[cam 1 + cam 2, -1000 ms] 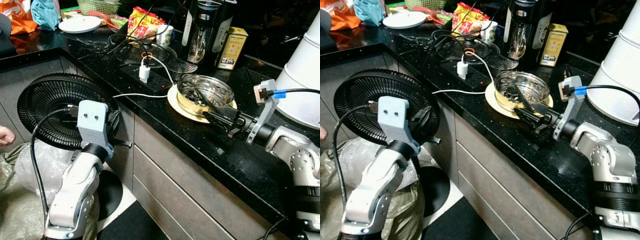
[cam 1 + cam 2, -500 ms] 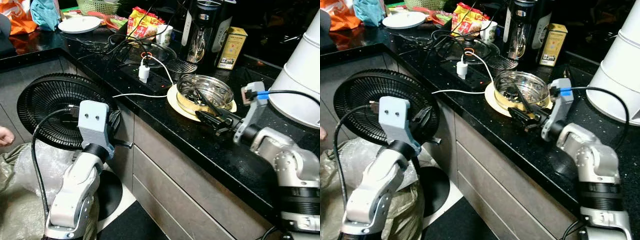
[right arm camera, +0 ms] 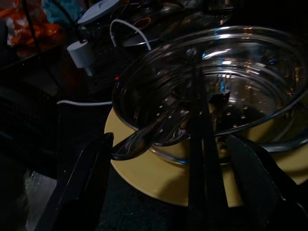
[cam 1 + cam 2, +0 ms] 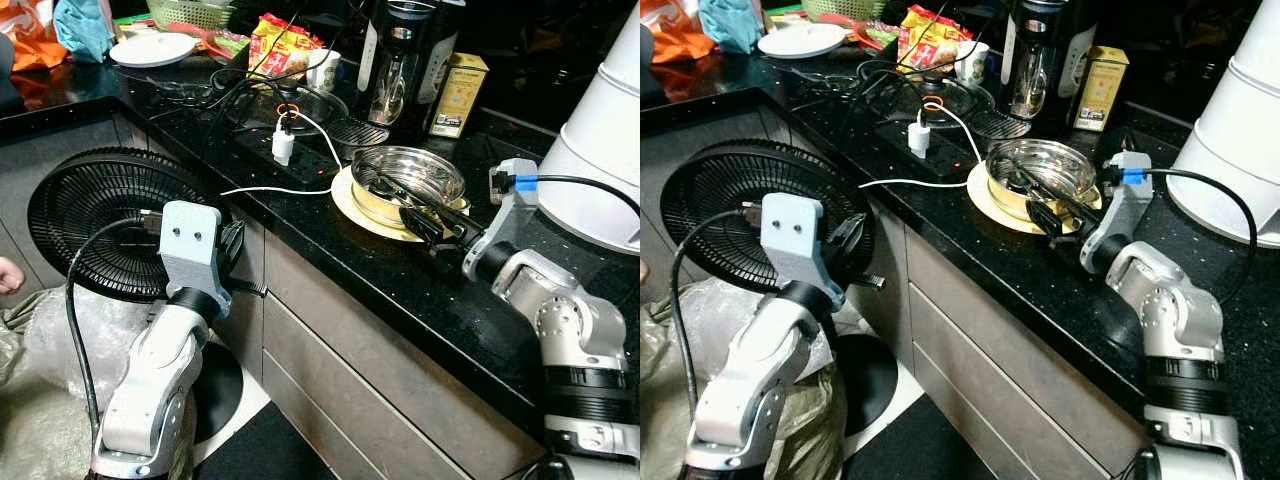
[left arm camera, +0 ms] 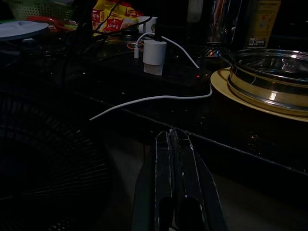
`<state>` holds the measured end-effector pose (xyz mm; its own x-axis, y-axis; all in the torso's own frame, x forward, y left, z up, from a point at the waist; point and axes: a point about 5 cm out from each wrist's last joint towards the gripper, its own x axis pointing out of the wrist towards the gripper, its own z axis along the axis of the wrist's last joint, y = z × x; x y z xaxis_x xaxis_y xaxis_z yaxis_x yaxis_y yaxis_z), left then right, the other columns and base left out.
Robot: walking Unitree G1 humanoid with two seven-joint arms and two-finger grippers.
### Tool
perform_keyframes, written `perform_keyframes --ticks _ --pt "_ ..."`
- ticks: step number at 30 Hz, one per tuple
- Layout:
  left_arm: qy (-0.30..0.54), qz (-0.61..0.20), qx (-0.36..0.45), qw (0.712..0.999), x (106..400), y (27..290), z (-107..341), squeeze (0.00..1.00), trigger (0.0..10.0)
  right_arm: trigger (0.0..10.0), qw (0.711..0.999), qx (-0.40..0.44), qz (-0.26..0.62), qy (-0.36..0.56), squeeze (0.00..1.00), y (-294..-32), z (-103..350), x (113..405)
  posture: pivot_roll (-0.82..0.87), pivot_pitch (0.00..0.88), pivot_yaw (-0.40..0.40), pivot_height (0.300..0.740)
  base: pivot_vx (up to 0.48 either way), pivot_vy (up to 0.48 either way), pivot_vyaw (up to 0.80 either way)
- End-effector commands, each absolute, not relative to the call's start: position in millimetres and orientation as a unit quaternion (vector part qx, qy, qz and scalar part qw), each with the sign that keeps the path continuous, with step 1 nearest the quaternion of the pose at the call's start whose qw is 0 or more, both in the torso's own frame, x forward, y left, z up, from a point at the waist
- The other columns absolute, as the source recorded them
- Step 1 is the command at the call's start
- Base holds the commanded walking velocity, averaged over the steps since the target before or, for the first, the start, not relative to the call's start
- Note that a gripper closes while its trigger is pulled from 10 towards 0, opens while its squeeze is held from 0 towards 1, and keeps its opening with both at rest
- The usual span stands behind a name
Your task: Kitchen organization
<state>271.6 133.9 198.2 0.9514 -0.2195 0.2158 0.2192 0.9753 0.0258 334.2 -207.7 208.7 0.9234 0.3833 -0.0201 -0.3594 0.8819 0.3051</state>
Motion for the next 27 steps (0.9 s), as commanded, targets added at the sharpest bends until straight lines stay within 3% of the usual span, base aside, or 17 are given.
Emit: perform_keyframes --ticks 1,12,27 --pt "-0.102 -0.112 0.001 0.988 272 132 195 0.0 10.0 10.0 0.97 0.157 0.182 0.025 0.0 -212 211 333 0.05 0.0 -0.08 0.74 0.0 0.0 0.0" --pt "-0.102 -0.114 0.0 0.988 272 130 196 0.0 10.0 10.0 0.973 0.16 0.161 0.038 0.0 -220 199 330 0.05 0.0 -0.08 0.74 0.0 0.0 0.0" --pt "-0.102 -0.118 0.001 0.988 273 131 197 0.0 10.0 10.0 0.949 0.292 0.122 -0.008 0.0 -245 191 324 0.05 0.0 -0.071 0.74 0.0 0.0 0.0"
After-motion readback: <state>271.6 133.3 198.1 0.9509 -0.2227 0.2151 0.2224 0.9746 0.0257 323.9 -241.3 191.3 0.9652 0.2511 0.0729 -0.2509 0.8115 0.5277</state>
